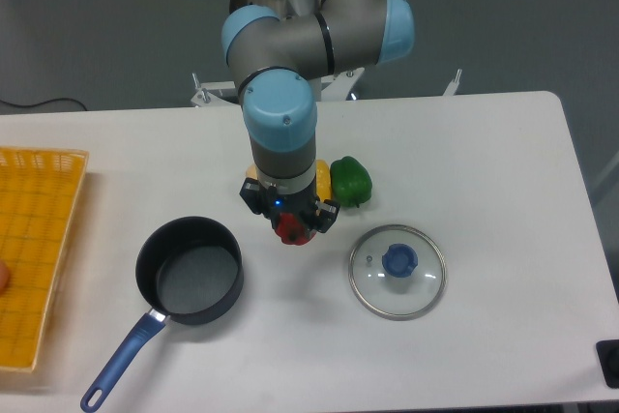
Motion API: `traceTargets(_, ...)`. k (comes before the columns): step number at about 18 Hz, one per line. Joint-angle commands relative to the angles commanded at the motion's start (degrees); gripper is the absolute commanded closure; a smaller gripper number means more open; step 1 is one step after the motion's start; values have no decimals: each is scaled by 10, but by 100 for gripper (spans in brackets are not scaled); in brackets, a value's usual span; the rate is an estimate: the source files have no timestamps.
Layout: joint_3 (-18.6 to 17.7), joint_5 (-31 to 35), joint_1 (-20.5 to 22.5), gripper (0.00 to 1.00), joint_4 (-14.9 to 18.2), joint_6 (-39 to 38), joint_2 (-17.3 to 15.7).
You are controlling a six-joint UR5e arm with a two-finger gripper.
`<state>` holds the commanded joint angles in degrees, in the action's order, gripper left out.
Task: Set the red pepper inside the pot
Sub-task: 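Lift the grasped red pepper up from beside the yellow pepper, then carry the red pepper over the dark blue saucepan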
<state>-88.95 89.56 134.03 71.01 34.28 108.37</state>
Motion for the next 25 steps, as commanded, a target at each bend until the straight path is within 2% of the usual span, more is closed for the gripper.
traceTargets(10,3,0,-10,62,2,0,-2)
traceTargets(14,10,3,-33,62,6,0,-11)
traceTargets(17,31,4,-58,62,36,0,-8)
traceTargets(21,38,7,-94,62,37,-8,10)
traceTargets(25,40,7,-105,62,34,-8,21)
